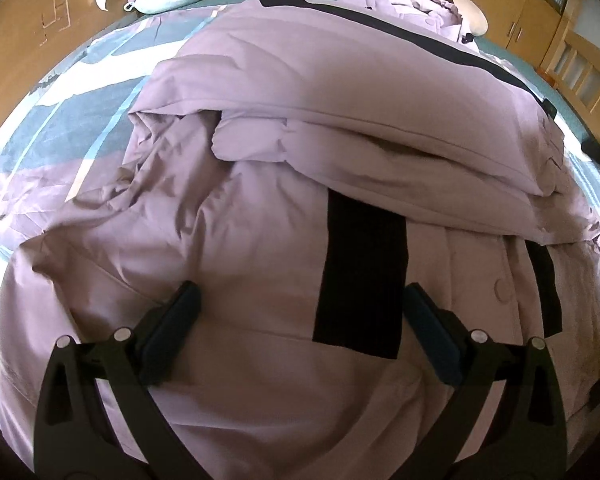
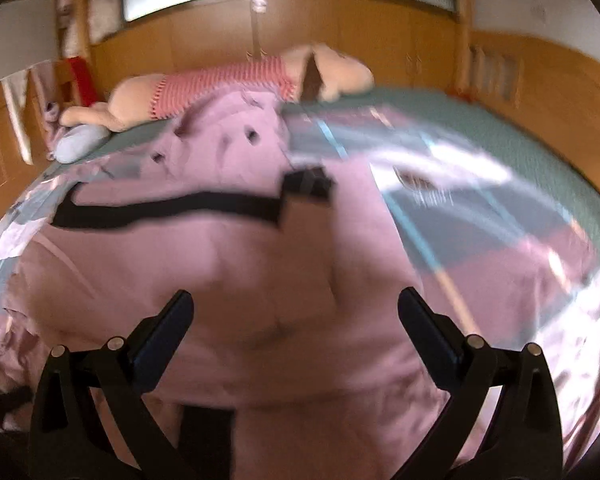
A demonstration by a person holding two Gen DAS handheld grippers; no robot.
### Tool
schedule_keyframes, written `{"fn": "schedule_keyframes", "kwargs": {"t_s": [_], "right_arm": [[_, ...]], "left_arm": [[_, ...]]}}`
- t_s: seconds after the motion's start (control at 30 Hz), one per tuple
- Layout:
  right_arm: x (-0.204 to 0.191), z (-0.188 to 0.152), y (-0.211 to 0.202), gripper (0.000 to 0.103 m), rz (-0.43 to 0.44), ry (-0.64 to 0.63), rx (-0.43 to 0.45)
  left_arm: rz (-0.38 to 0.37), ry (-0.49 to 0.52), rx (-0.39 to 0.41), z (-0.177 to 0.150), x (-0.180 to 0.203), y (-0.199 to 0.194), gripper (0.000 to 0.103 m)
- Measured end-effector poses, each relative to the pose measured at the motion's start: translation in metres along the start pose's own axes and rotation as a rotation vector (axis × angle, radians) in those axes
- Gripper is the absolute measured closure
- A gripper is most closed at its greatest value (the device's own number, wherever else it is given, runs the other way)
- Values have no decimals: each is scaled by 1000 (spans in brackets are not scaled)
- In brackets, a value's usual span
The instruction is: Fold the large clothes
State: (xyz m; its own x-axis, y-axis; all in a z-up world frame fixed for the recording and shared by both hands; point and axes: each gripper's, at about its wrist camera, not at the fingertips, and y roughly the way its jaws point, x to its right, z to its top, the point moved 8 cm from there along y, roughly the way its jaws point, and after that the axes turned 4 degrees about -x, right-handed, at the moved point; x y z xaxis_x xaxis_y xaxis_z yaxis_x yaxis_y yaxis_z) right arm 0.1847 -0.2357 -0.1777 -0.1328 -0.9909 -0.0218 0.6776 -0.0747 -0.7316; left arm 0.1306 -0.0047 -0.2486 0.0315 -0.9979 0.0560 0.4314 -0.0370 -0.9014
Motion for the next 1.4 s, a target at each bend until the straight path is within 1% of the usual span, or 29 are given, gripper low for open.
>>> {"fn": "schedule_keyframes", "kwargs": {"t_s": [0.1,0.17,0.2,0.23,0.33,0.37,0.43,0.5,0.53,0.57,0.63,0.67,0.73,0.77,0.8,0.83,0.9,0.97,1.0,1.03,1.07,1.1,1.13,1.17,1.23,1.27,1.3,1.33,1.4], "right_arm": [[-13,7,30,1,-22,-37,-87],[-15,-5,69,1,-55,-41,-217],[-16,-22,97,1,-36,-27,-340],[-15,-26,104,1,-13,0,-357],[-11,-20,93,1,-9,-10,-362],[-8,-15,84,1,-13,3,-331],[5,13,49,1,5,78,-140],[8,47,32,1,38,108,-25],[7,70,33,1,41,113,-5],[5,86,40,1,47,111,-12],[-9,138,73,1,78,110,-44],[-16,165,94,1,61,100,-56],[-30,202,135,1,30,90,-106],[-33,214,151,1,8,83,-132],[-39,232,182,1,-29,67,-174],[-42,242,205,1,-65,50,-206],[-37,250,235,1,-150,67,-219],[-32,251,257,3,-163,121,-219],[-30,246,271,10,-146,152,-244],[-27,237,281,48,-169,155,-284],[-22,231,284,98,-233,141,-303],[-19,231,274,98,-282,127,-250],[-23,236,255,99,-247,122,-165],[-27,238,241,99,-226,116,-121],[-38,241,184,99,-137,77,-3],[-39,240,164,99,-113,61,29],[-41,231,122,99,-59,29,84],[-42,226,100,99,-27,12,111],[-34,195,37,99,58,-27,168]], "left_arm": [[8,4,5,-1,-3,-1,2],[11,6,9,0,-2,0,2],[11,6,10,0,-2,1,2],[11,6,10,0,-2,1,2],[7,5,9,1,-2,2,2],[4,4,11,1,-2,1,2],[-1,4,13,1,-3,1,2],[-2,7,16,0,-3,0,2],[-4,7,17,0,-3,0,2],[-5,6,20,0,-3,0,2],[-7,1,23,-1,-3,0,2],[-7,-1,25,-1,-4,0,2],[-9,0,28,-1,-4,0,2],[-10,1,30,-2,-5,0,2],[-12,2,29,-2,-5,0,2],[-14,3,28,-3,-6,0,2],[-13,7,29,-2,-6,0,2],[-14,15,34,-2,-6,1,2],[-15,15,36,-2,-6,0,2],[-19,17,37,-3,-6,0,2],[-22,18,37,-3,-6,0,2],[-25,20,35,-3,-6,0,2],[-28,21,30,-3,-6,0,2],[-30,21,28,-3,-6,-1,2],[-32,20,26,-3,-7,-1,2],[-30,20,25,-3,-7,-2,2],[-28,22,23,-3,-7,-2,2],[-30,21,23,-2,-7,-3,2],[-42,-3,26,1,-10,-7,2]]}}
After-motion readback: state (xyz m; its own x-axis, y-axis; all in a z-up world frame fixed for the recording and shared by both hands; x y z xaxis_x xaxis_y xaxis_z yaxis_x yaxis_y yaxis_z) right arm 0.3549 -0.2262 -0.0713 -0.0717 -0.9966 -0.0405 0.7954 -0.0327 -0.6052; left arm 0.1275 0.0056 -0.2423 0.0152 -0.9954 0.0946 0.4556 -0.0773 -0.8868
